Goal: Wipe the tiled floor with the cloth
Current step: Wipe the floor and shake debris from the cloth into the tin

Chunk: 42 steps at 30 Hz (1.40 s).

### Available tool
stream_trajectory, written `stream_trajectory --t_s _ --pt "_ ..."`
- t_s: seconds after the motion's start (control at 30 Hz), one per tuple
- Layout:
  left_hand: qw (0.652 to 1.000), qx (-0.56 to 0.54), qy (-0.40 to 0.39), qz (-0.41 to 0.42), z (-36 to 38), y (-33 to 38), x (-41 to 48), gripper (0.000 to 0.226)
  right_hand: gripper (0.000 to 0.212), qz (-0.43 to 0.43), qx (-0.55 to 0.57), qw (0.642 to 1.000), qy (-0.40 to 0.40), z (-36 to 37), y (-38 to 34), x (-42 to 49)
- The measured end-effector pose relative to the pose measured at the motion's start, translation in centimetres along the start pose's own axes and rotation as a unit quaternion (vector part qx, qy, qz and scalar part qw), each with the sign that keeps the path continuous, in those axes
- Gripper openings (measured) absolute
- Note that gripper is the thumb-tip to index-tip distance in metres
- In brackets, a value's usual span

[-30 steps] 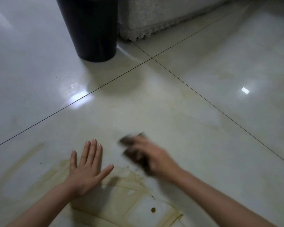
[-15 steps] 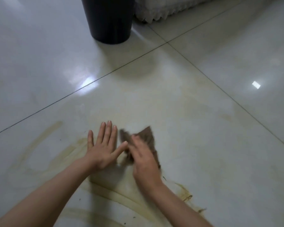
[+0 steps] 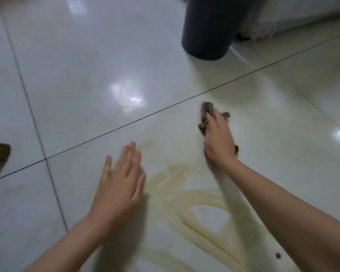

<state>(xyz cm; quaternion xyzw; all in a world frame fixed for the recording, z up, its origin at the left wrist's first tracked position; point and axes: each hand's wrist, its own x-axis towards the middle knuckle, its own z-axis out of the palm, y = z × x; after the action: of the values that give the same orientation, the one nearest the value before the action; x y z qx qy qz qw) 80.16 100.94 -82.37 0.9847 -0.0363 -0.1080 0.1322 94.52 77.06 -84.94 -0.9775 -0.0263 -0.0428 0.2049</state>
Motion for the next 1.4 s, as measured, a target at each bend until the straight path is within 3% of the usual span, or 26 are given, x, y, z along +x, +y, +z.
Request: stream_trajectory --t_s 0.07,0.17,0.27,0.33,0.4,0.43,0.5,0.53,0.6,0.67,0.73,0.8,0.87,0.93,0.97,1.07,1.13,1.17,1.23,1.3,1.4 --pt "0.997 0.027 -0.019 -0.073 -0.1 -3.1 -1.0 0.073 0.051 -0.025 0.034 0.999 -0.017 2.9 -5.8 -2.1" --pt "0.988 0.029 -0.029 -0.150 -0.3 -6.6 -2.6 0.077 0.051 -0.148 0.078 0.982 -0.081 6.5 -13.6 -8.1" --pt "0.980 0.041 -0.058 -0.186 -0.6 -9.3 -4.0 0.082 0.043 -0.351 0.083 0.910 -0.204 6.2 -14.7 -9.7" --pt "0.977 0.046 -0.071 -0.197 -0.6 -10.7 -4.9 0.084 0.039 -0.412 0.072 0.887 -0.195 4.3 -12.3 -5.9" --pt "0.976 0.040 -0.079 -0.200 -0.6 -11.3 -5.6 0.083 0.042 -0.317 -0.011 0.938 -0.139 2.9 -8.7 -1.1" --pt "0.977 0.032 -0.079 -0.196 -0.6 -11.5 -5.8 0.084 0.045 -0.220 -0.073 0.967 -0.104 2.4 -6.8 1.1" --pt "0.979 0.017 -0.073 -0.187 -0.4 -11.8 -5.9 0.087 0.049 -0.034 -0.129 0.990 -0.041 2.0 -4.7 3.7" --pt "0.981 0.014 -0.070 -0.181 -0.3 -11.9 -5.8 0.087 0.051 0.013 -0.119 0.993 -0.024 2.5 -5.0 4.0" --pt "0.983 0.004 -0.069 -0.168 -0.1 -12.1 -5.8 0.084 0.051 0.029 -0.054 0.998 -0.013 4.7 -8.5 2.5" --pt "0.984 -0.009 -0.064 -0.166 0.4 -12.5 -5.8 0.081 0.048 -0.051 0.017 0.998 -0.021 7.5 -13.6 -1.5" --pt "0.983 -0.032 -0.048 -0.174 0.8 -12.8 -5.8 0.079 0.047 -0.190 0.049 0.978 -0.065 9.3 -18.4 -7.3" --pt "0.979 -0.099 -0.029 -0.176 0.4 -12.7 -5.8 0.079 0.047 -0.316 0.091 0.933 -0.145 9.2 -21.1 -11.7" --pt "0.973 -0.167 0.001 -0.156 -0.2 -13.0 -6.2 0.077 0.041 -0.453 0.102 0.859 -0.214 8.4 -20.0 -11.2" --pt "0.973 -0.186 0.035 -0.130 -0.9 -13.7 -6.9 0.074 0.035 -0.508 0.087 0.818 -0.256 7.5 -18.7 -6.6" --pt "0.975 -0.177 0.052 -0.126 -1.2 -14.1 -7.4 0.072 0.034 -0.491 0.077 0.829 -0.256 7.3 -18.5 -4.2" --pt "0.967 -0.144 0.106 -0.184 -1.3 -14.9 -9.1 0.073 0.043 -0.300 0.033 0.942 -0.149 9.2 -20.2 0.2" --pt "0.950 -0.154 0.120 -0.244 -1.0 -14.9 -10.2 0.076 0.047 -0.217 0.044 0.969 -0.110 11.1 -23.4 -1.7" --pt "0.942 -0.159 0.117 -0.270 -0.8 -14.9 -10.7 0.078 0.047 -0.223 0.062 0.967 -0.106 11.9 -24.9 -3.7" --pt "0.929 -0.171 0.121 -0.305 -0.3 -15.2 -11.6 0.080 0.046 -0.302 0.099 0.939 -0.131 12.7 -26.9 -9.3" --pt "0.917 -0.203 0.133 -0.318 -0.3 -15.6 -12.4 0.078 0.042 -0.404 0.125 0.887 -0.187 12.0 -26.9 -14.9" --pt "0.916 -0.216 0.132 -0.311 -0.7 -15.7 -13.0 0.080 0.036 -0.587 0.099 0.748 -0.294 9.7 -24.6 -16.9"
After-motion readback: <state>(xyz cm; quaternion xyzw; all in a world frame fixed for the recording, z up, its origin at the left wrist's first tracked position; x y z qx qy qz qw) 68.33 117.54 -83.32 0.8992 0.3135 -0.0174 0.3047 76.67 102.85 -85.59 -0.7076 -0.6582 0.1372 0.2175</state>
